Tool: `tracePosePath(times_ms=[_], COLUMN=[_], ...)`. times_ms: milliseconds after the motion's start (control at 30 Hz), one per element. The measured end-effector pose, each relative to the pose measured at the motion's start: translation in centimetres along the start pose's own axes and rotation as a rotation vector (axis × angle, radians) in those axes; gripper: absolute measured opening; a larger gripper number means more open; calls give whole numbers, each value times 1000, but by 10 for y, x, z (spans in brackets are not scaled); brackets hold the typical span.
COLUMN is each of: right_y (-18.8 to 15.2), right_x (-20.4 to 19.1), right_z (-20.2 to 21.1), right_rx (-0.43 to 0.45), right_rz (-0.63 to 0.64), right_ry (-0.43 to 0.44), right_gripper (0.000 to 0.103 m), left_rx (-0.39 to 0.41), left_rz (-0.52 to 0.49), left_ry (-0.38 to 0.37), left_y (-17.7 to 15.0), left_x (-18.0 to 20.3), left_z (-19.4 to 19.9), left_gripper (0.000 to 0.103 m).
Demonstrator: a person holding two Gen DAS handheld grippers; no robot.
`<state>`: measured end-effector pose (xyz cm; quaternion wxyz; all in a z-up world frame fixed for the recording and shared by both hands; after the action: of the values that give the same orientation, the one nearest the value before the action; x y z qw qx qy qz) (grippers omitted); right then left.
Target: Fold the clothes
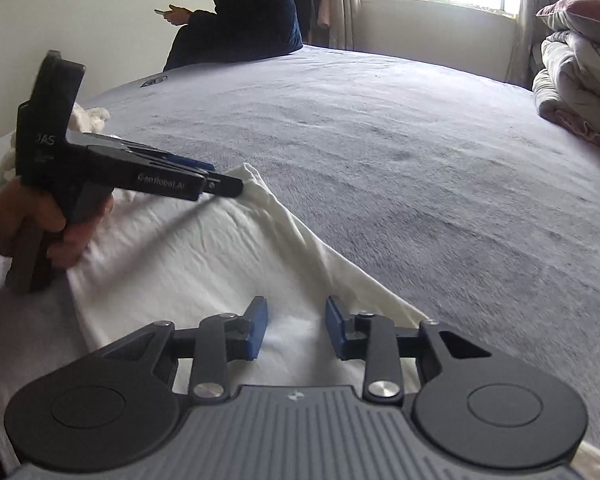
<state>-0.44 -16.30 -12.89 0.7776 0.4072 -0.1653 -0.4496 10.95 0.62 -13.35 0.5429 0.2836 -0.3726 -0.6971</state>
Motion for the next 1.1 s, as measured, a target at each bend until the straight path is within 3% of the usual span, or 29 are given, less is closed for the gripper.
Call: tracePosePath(times_ms=[267,533,667,767,1000,1100], right_y=[-38,-53,-64,-76,-98,-88], right_x=[33,58,63,68,85,86], right_z=[61,81,80,93,129,130], right_rx=[53,105,79,64,43,58], right_rz=[-88,-140,-137,-128,-176,-176], right_ry=[-81,-209,-221,-210,-228,-248], right_gripper=[40,49,54,56,56,56], left_rx=[13,91,58,25,3,28], left_rz=[27,-70,-179,-221,-165,-188], left_ry=[45,-111,-149,-149,-153,-214], left_y=[2,11,-9,-22,-23,-22], left_x=[-19,47,74,74,49,63], left_z=[16,40,33,30,40,55], left_gripper=[51,51,52,52,54,54])
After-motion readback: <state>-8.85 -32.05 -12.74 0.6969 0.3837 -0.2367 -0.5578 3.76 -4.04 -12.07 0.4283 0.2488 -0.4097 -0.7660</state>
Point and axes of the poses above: each gripper's, at about its wrist camera, not at the fingertips, and z roughly against the way its jaws point, x to its right, y to its top, the point moved 9 cm from there along -z, roughly the way its jaws point, and after that the axes turned 5 degrees about y, right-handed, at the moved point
